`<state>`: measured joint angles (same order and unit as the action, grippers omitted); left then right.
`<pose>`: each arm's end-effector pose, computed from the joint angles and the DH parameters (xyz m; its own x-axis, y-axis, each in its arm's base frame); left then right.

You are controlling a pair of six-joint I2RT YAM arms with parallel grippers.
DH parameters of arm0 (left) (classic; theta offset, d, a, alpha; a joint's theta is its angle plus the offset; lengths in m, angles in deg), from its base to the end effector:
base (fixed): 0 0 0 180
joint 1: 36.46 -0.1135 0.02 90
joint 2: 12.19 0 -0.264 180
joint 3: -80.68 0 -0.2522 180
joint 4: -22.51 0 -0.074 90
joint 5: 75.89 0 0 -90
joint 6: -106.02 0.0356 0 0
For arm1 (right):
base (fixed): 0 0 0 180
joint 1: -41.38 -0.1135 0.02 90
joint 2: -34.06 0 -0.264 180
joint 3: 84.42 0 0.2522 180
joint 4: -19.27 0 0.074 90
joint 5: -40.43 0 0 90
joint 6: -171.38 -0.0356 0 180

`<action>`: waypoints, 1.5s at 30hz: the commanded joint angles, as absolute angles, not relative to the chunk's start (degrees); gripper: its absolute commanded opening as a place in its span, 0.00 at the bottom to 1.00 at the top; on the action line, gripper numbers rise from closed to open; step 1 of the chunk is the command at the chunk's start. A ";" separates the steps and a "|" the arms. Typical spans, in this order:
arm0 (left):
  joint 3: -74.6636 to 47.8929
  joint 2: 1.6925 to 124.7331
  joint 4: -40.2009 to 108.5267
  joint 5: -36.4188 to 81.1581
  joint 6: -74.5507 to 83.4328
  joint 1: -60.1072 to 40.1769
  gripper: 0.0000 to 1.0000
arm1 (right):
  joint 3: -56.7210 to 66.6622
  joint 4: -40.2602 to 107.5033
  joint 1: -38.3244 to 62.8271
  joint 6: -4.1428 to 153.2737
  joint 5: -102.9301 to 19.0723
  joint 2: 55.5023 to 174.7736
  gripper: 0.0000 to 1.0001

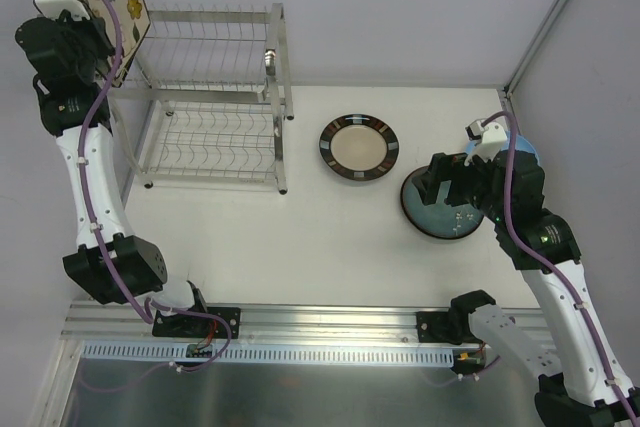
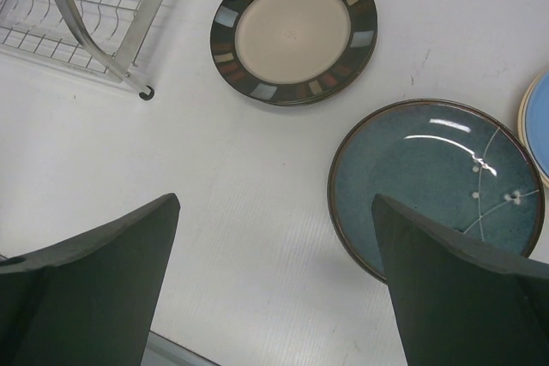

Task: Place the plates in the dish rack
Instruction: Insert the plate into the dish rack

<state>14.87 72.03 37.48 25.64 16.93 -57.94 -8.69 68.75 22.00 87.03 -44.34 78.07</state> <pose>0.2976 0.1095 0.5303 0.2380 0.1104 -0.9650 -0.1829 0.9808 0.0671 0.1394 0.0525 0.3961 -0.2458 -0.1904 -0.9505 -0.4387 0.8962 -0.0661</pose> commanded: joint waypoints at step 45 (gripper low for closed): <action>6.11 64.97 18.51 23.60 12.86 -58.35 0.42 | -9.58 66.78 22.75 88.15 -42.63 75.98 1.00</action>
